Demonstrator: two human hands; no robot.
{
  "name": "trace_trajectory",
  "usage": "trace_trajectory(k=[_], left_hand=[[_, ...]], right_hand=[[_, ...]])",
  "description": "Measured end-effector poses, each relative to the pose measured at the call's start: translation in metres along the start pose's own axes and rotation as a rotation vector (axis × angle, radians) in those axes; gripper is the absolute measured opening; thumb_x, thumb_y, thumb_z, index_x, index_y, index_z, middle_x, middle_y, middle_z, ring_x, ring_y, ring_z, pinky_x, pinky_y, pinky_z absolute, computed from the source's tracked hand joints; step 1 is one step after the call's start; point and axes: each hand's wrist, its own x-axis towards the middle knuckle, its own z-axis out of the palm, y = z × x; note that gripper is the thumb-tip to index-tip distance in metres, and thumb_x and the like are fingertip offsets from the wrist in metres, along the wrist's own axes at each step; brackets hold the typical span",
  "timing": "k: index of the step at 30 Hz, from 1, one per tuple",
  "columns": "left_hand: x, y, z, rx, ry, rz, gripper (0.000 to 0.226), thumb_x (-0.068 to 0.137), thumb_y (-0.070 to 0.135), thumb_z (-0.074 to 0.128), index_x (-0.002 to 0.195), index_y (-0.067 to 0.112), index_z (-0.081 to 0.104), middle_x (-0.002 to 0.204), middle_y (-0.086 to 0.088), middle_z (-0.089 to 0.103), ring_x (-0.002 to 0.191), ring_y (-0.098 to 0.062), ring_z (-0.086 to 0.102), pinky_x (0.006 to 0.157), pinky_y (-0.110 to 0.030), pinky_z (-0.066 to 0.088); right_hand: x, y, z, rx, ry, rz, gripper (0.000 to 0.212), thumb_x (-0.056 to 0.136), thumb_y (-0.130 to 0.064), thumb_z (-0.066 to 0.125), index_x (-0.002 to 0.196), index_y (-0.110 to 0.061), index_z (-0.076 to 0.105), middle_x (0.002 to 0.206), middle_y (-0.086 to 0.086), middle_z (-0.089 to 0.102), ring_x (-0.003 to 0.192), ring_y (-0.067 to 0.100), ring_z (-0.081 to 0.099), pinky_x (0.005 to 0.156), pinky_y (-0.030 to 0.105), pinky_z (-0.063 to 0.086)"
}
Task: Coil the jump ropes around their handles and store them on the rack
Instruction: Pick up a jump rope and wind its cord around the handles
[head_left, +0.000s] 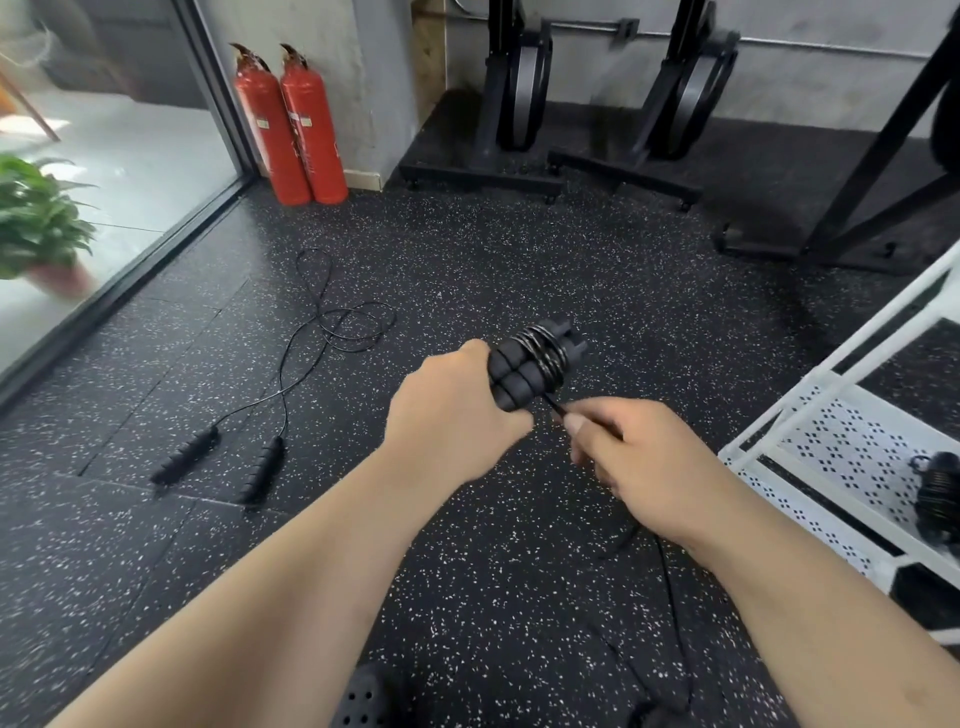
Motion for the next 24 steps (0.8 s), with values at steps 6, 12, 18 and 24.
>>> trace_trajectory(k=[6,12,18,24], left_hand=[[0.001,-0.007,0.004,0.239,-0.005,0.038,0.042,0.08,0.046,0.077,0.105,0.027,0.05,0.097,0.005,0.059,0.08,-0.024,0.054,0.069,-0.034,0.043],[-0.011,0.007,0.02,0.363,-0.11,0.312,0.046,0.08,0.044,0.081,0.117,0.03,0.056,0.11,0.007,0.06,0.098,-0.023,0.065,0.072,-0.037,0.048],[-0.016,0.013,0.017,0.322,-0.152,0.593,0.039,0.08,0.042,0.077,0.1,0.036,0.044,0.096,0.015,0.046,0.097,-0.016,0.06,0.073,-0.033,0.043],[-0.015,0.012,0.007,0.326,-0.226,0.714,0.039,0.077,0.047,0.075,0.106,0.035,0.053,0.1,0.016,0.054,0.099,-0.014,0.061,0.081,-0.036,0.052]], right_hand=[[-0.023,-0.017,-0.005,-0.6,0.094,-0.245,0.024,0.109,-0.04,0.054,0.126,-0.04,0.069,0.094,-0.02,0.071,0.078,0.002,0.063,0.077,0.038,0.058],[-0.018,-0.02,-0.023,-0.577,0.223,-0.307,0.013,0.097,-0.05,0.069,0.11,-0.049,0.073,0.081,-0.021,0.071,0.069,0.0,0.06,0.071,0.037,0.058],[-0.001,0.005,-0.049,-0.277,0.189,-0.166,0.018,0.079,-0.051,0.09,0.084,-0.041,0.077,0.084,-0.026,0.076,0.087,-0.006,0.07,0.091,0.039,0.058],[0.0,0.008,-0.052,-0.056,0.064,-0.204,0.023,0.072,-0.04,0.097,0.082,-0.031,0.078,0.086,-0.011,0.079,0.083,0.007,0.074,0.089,0.043,0.059]])
